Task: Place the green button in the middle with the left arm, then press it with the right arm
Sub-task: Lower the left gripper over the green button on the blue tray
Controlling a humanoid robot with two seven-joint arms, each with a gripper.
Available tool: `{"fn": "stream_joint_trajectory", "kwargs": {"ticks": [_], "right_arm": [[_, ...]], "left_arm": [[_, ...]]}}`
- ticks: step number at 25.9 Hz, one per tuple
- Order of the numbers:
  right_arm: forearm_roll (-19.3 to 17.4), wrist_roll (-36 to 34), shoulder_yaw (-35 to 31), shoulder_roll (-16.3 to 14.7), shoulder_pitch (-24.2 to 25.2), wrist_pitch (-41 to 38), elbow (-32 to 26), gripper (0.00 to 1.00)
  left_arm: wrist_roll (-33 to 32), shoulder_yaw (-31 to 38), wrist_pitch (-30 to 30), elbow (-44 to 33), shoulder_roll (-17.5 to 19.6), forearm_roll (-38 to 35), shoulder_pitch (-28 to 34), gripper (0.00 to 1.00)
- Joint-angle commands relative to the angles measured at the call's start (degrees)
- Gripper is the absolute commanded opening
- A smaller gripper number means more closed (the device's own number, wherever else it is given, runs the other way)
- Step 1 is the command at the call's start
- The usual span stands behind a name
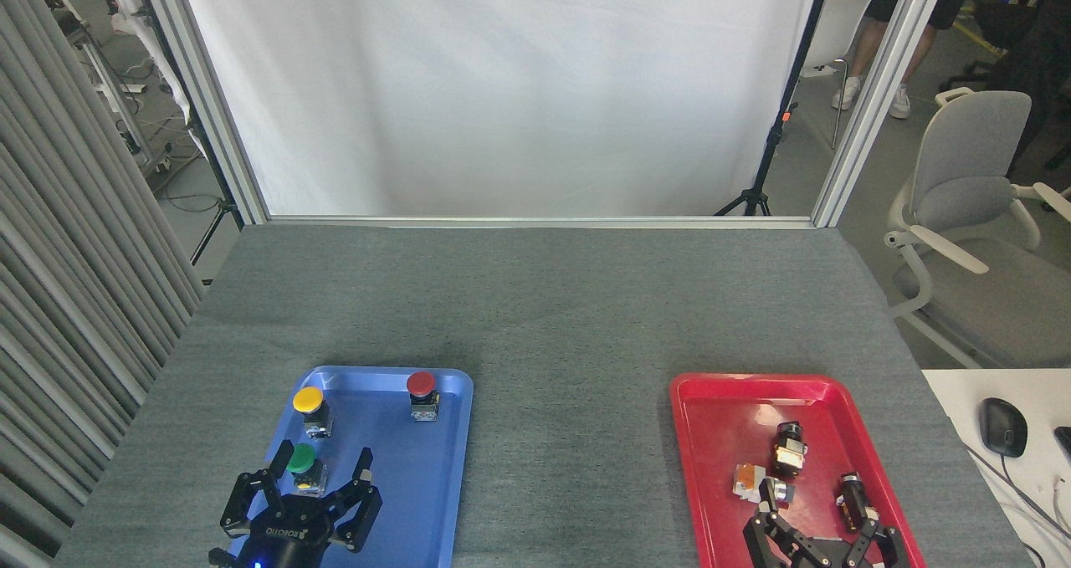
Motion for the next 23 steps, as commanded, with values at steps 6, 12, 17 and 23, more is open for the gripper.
{"fn": "stream_joint_trajectory", "kwargs": {"ticks": [6, 12, 17, 23], "right_arm": [[-0.03, -0.15, -0.08, -0.79, -0.61, -0.75, 0.77, 1.00], [0.14, -0.15, 0.01, -1.05, -1.75, -2.06, 1.21, 1.00], [0.67, -0.15, -0.08, -1.05, -1.75, -4.26, 1.21, 1.00], [0.67, -0.06, 0.63, -0.97, -2.63, -1.63, 2.00, 1.00]], "left_arm": [[1.86, 3.64, 0.23, -0.96, 0.86, 0.22, 3.11, 1.00], [3.00, 3.64, 0.05, -0.35, 1.30, -0.22, 3.29, 0.99], [3.18, 3.64, 0.05, 0.27, 1.39, -0.31, 3.20, 0.99], [3.18, 3.72, -0.04, 0.18, 1.30, -0.13, 3.11, 0.99]]}}
